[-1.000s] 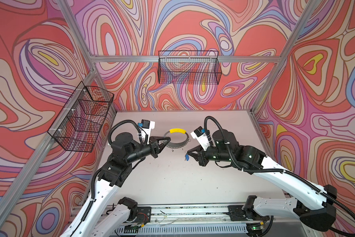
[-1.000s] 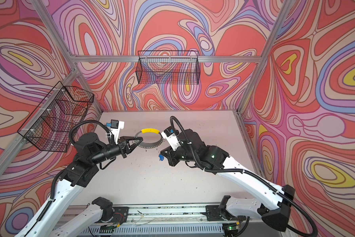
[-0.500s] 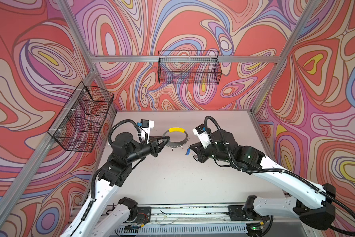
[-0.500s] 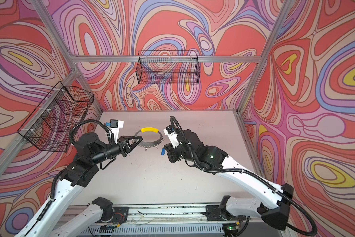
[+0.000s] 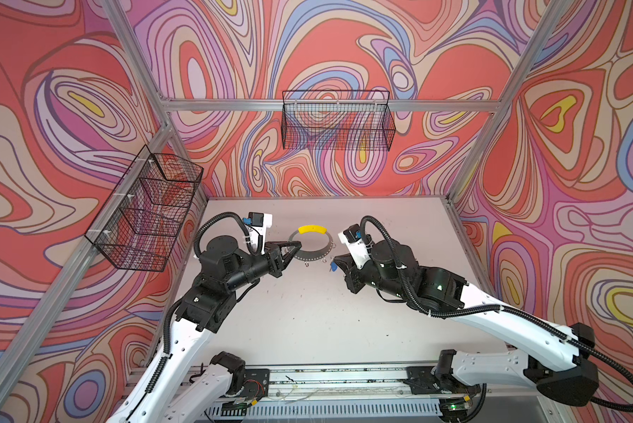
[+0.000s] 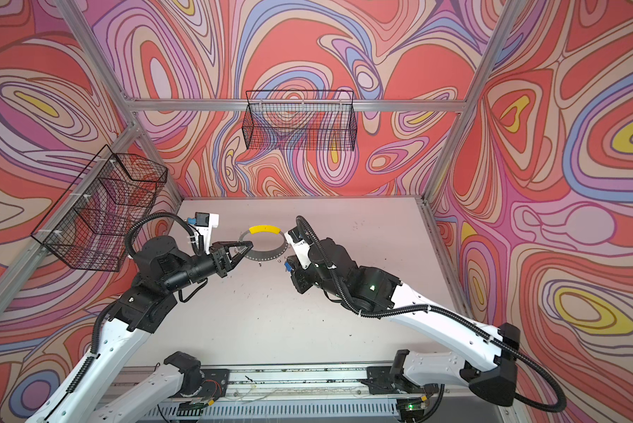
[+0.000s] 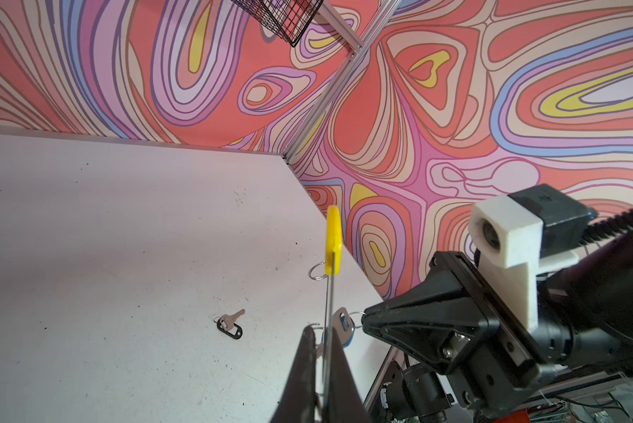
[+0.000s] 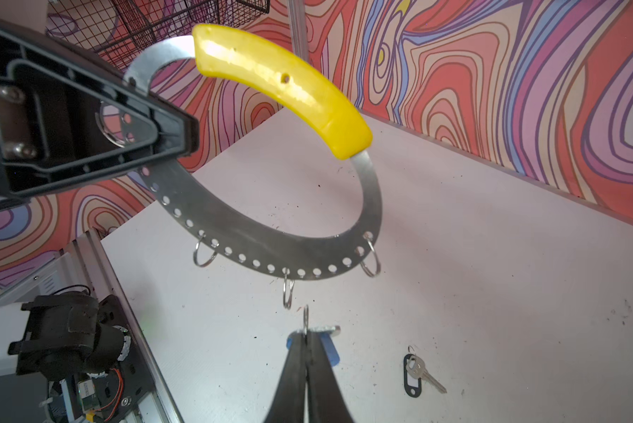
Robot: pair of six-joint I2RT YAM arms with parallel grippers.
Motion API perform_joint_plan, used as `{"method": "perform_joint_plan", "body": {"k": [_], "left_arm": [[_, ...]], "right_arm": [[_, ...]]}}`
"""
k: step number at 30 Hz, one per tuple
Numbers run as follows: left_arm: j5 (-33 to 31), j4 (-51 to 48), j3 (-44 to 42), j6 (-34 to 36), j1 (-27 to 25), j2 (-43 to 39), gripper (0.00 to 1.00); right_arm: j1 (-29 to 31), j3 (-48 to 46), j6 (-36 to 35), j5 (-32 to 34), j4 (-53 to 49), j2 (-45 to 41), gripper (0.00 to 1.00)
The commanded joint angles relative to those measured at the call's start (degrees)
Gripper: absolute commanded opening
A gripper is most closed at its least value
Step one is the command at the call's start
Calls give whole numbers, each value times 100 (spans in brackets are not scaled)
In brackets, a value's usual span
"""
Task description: Put the keys on the keyring
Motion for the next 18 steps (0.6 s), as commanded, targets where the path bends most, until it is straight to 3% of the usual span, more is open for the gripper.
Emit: {"method": "perform_joint_plan", "body": {"k": [1,18], "left_arm": [[-96,77,-3,-196,-24,-29,0],[-17,103,-12,-435,-19,-59,0]], "right_arm": [[127,-123,-177,317,230,-13,0],[296,-334,-353,571,768,78,0]]}}
